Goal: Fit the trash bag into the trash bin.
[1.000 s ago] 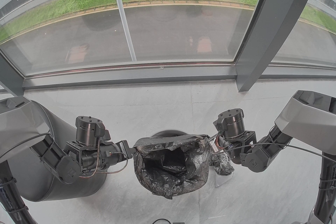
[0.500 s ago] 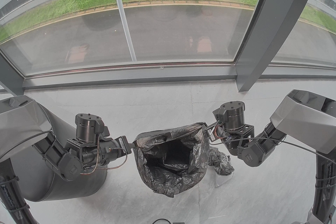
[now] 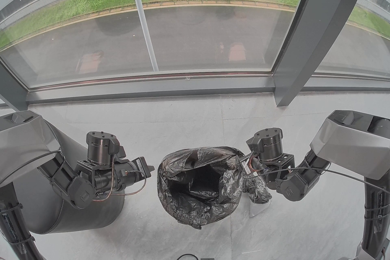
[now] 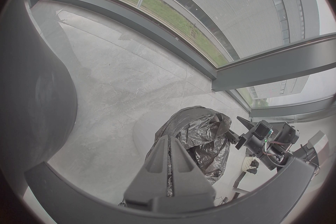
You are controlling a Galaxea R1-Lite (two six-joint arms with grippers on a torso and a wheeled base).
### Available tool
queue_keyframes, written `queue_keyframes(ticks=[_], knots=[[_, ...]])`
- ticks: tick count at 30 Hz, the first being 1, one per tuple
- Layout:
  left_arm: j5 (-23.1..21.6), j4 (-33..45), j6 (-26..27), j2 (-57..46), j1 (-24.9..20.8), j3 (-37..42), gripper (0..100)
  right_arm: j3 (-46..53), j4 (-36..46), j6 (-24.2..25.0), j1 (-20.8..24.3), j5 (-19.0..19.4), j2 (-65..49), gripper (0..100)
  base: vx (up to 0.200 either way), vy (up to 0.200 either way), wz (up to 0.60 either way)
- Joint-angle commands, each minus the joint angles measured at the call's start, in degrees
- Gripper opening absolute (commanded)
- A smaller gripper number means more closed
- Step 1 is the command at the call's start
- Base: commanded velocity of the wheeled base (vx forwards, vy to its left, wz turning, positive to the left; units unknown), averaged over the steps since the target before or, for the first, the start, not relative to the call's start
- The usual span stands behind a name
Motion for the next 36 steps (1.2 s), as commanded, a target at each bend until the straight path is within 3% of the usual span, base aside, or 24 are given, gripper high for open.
queue_keyframes(ticks=[1, 10, 19, 24, 36], knots=[[-0.05, -0.03, -0.03, 0.13, 0.01, -0.06, 0, 1.40, 1.31, -0.58, 0.14, 0.12, -3.99, 100, 0.000, 0.000, 0.00], [-0.05, -0.03, -0.12, -0.30, -0.17, 0.20, 0, 5.44, 10.19, -1.29, 1.46, 1.00, -10.32, 100, 0.000, 0.000, 0.00], [0.03, -0.03, -0.12, -0.30, -0.08, 0.29, 0, 7.64, 10.02, -0.23, 1.81, 2.67, -11.99, 100, 0.000, 0.000, 0.00], [0.03, -0.29, -0.12, 0.13, 0.10, 0.11, 0, 7.90, 9.49, 3.99, 4.45, 3.11, -11.11, 100, 0.000, 0.000, 0.00], [-0.05, -0.38, -0.03, 0.75, 0.18, 0.29, 0, 8.25, 9.14, 6.10, 5.06, 3.90, -7.42, 100, 0.000, 0.000, 0.00]])
